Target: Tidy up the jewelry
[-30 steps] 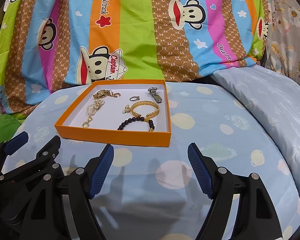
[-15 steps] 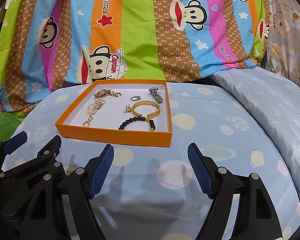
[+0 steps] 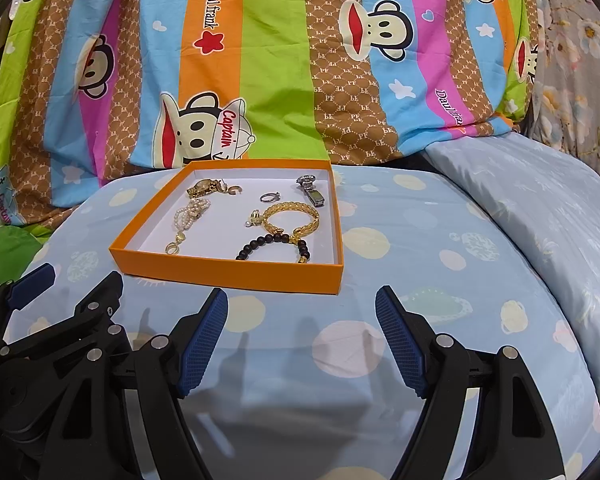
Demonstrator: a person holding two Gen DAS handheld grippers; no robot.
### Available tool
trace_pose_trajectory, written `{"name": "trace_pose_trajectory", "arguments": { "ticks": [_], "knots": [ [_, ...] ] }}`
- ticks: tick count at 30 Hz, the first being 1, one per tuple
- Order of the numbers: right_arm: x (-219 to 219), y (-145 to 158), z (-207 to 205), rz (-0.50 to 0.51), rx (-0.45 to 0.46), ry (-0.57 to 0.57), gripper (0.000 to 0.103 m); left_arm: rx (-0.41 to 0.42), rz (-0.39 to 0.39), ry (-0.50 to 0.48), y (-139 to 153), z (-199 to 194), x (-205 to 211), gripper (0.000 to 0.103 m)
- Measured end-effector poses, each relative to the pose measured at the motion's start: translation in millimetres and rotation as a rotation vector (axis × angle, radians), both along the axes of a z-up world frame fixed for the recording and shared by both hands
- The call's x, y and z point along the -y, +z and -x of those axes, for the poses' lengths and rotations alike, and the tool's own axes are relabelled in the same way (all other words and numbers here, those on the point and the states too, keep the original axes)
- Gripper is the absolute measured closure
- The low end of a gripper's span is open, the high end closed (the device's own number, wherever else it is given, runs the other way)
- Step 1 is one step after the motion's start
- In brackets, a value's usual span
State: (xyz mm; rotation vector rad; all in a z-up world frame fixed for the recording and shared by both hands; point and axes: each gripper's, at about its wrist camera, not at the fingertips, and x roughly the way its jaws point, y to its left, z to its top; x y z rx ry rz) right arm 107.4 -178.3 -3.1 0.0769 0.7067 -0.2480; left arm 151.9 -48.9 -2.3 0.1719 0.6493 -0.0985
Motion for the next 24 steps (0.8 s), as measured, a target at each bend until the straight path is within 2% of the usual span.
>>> {"name": "trace_pose_trajectory", "arguments": {
  "ticks": [24],
  "knots": [
    [0.6,-0.8,-1.2,0.004,-0.005,-0.006,0.027,0.002,-0.005,0.004,1.9,-0.3,-2.9,0.032]
  ]
}}
